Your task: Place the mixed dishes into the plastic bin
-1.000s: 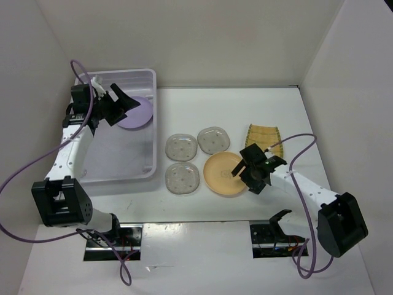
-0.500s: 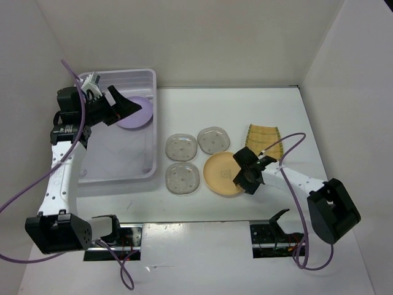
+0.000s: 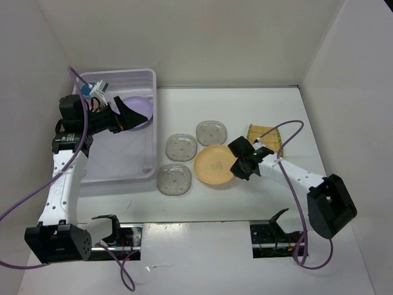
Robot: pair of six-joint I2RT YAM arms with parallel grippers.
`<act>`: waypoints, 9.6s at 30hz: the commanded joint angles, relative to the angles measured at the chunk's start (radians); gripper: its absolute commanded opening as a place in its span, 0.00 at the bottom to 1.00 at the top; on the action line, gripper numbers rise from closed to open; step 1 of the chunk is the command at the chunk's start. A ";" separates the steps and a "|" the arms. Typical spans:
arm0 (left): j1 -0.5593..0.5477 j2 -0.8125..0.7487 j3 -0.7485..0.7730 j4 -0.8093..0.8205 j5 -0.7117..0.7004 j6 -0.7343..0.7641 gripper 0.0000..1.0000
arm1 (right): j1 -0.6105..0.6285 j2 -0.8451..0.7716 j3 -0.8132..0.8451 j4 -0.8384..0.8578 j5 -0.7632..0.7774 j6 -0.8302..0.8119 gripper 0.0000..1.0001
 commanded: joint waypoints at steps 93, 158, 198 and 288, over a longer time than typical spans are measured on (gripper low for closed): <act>-0.025 0.841 0.144 0.433 -0.906 -0.686 0.12 | -0.608 -0.242 -0.020 0.169 0.049 -0.192 0.80; -0.525 0.694 0.325 0.212 -0.092 0.014 1.00 | -0.648 0.076 -0.016 0.258 -0.056 -0.223 0.71; -0.977 1.272 0.582 0.644 -0.786 -0.716 0.97 | -0.841 0.063 0.235 0.174 -0.123 -0.638 0.80; 0.144 -0.020 -0.440 0.063 -0.918 -0.491 0.00 | -0.473 0.683 0.633 0.468 -0.677 -0.802 0.74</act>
